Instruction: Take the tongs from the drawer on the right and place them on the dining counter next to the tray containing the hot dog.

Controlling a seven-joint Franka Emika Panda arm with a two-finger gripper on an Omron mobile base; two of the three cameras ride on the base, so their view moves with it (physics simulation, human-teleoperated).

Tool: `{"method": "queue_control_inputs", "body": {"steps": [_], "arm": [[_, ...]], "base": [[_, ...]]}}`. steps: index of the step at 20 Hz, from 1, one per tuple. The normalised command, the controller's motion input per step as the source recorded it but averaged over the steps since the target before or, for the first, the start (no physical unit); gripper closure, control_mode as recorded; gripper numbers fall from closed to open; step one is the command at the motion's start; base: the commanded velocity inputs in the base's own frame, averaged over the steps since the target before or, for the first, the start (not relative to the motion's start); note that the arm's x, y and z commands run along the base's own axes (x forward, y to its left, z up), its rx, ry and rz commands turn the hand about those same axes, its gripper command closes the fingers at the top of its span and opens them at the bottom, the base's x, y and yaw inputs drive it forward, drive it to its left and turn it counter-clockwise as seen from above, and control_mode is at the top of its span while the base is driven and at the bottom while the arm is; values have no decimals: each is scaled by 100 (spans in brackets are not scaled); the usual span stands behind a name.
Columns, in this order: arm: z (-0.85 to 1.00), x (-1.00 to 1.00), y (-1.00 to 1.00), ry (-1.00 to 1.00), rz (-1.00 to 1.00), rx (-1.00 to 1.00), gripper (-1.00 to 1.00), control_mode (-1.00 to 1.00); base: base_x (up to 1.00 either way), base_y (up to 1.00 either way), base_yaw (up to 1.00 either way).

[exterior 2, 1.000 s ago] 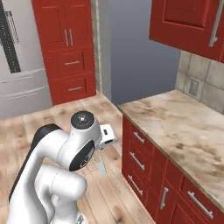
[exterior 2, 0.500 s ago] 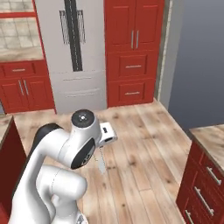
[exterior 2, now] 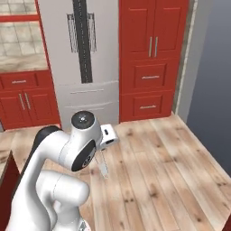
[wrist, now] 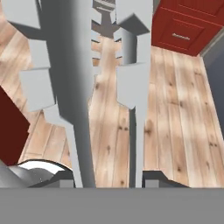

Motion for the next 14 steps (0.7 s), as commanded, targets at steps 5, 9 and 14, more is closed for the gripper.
{"method": "queue_control_inputs", "body": {"steps": [5, 9, 14], "arm": [[0, 0, 0, 0, 0, 0, 100, 100], [0, 0, 0, 0, 0, 0, 100, 100], [0, 0, 0, 0, 0, 0, 100, 100]], "base": [[100, 0, 7], [100, 0, 47], [98, 0, 63]]}}
